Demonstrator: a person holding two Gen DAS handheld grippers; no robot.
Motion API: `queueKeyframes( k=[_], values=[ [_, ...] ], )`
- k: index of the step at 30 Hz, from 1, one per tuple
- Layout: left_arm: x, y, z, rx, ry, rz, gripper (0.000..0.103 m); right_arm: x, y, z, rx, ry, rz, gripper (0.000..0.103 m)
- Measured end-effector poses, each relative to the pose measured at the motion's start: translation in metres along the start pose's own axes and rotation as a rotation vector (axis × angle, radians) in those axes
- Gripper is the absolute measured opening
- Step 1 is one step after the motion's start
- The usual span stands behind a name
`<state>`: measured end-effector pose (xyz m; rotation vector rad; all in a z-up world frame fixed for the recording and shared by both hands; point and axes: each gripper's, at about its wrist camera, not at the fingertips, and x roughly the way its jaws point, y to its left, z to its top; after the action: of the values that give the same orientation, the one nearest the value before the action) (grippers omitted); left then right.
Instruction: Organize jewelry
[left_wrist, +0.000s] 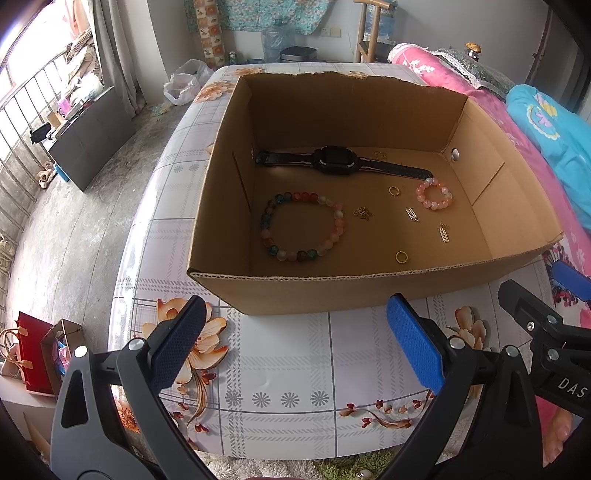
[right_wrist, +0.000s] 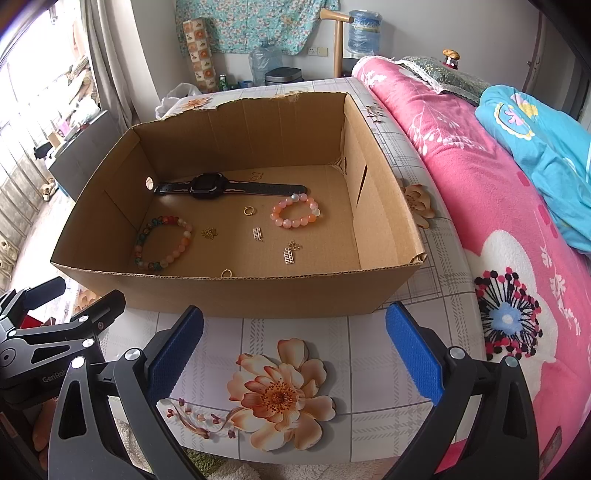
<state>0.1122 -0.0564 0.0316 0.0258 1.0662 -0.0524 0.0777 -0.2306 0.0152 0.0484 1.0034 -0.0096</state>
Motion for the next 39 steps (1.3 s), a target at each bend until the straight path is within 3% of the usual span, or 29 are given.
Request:
queueKeyframes(
  k=[39],
  values=[
    [-0.0014,-0.002,0.0017,0.003,0.0,-0.001,0.095,-0.001,-0.002,0.002,0.0,0.001,0.006,0.096]
  ],
)
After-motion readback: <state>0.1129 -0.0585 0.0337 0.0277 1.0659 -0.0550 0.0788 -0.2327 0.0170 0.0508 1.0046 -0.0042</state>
